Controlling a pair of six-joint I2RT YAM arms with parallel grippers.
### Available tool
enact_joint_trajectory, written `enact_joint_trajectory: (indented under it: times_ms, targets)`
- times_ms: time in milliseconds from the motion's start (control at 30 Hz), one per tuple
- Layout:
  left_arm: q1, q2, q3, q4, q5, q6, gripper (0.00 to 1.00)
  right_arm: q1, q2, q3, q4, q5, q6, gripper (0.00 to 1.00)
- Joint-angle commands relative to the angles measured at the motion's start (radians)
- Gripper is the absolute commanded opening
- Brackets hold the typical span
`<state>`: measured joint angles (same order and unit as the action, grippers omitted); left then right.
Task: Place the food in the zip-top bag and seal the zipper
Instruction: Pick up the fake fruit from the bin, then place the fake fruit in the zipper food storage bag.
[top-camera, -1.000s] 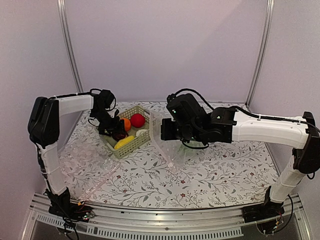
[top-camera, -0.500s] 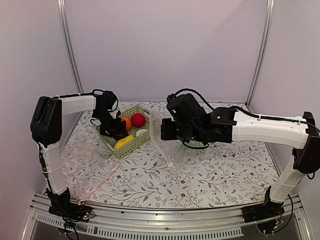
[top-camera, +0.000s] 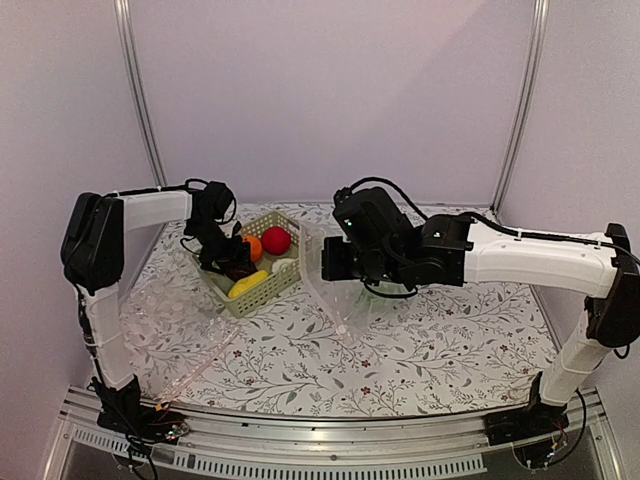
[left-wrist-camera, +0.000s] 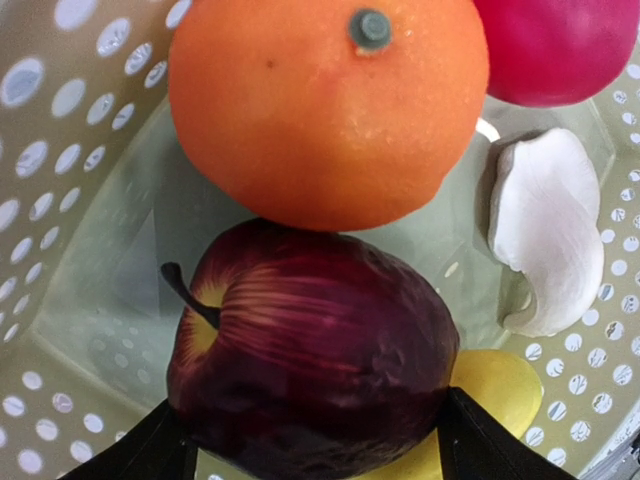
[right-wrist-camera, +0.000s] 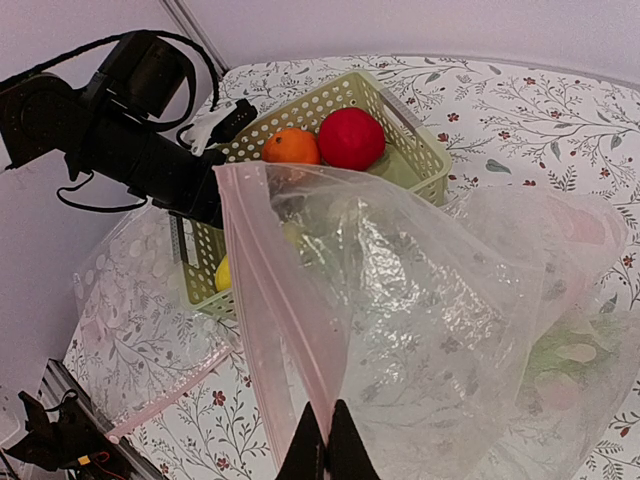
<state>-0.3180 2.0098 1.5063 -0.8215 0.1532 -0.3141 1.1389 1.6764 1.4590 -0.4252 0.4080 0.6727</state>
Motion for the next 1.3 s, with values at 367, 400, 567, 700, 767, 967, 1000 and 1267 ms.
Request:
enact_joint_trajectory:
  times_ms: [367,400,567,700,767,967,1000,1267]
  targets:
    - [-0.009,-0.179,-0.052,0.06,-0.006,0.026,0.68,0.004,-0.015,-0.015,0.005,0.011,-0.002,0.0]
    - [-0.007,-0.195,-0.057,0.068,0.01,0.028,0.68,0.004,-0.015,-0.015,0.005,0.012,-0.004,0.0]
    - [-0.011,-0.312,-0.103,0.124,0.085,0.05,0.68,0.004,-0.02,-0.014,0.003,0.022,-0.006,0.0]
    - [-0.014,-0.456,-0.174,0.229,0.172,0.075,0.68,0.004,-0.033,-0.014,-0.005,0.036,-0.012,0.0]
    - [-0.016,-0.527,-0.207,0.29,0.248,0.093,0.68,0.004,-0.04,-0.015,-0.008,0.044,-0.015,0.0]
    - [-0.078,-0.677,-0.288,0.436,0.587,0.163,0.69,0.003,-0.059,-0.015,-0.015,0.07,-0.029,0.0]
    - [-0.098,-0.694,-0.3,0.449,0.602,0.17,0.7,0.002,-0.062,-0.015,-0.016,0.074,-0.033,0.0]
    - [-0.25,-0.653,-0.284,0.407,0.686,0.21,0.69,-0.002,-0.085,-0.014,-0.018,0.103,-0.045,0.0]
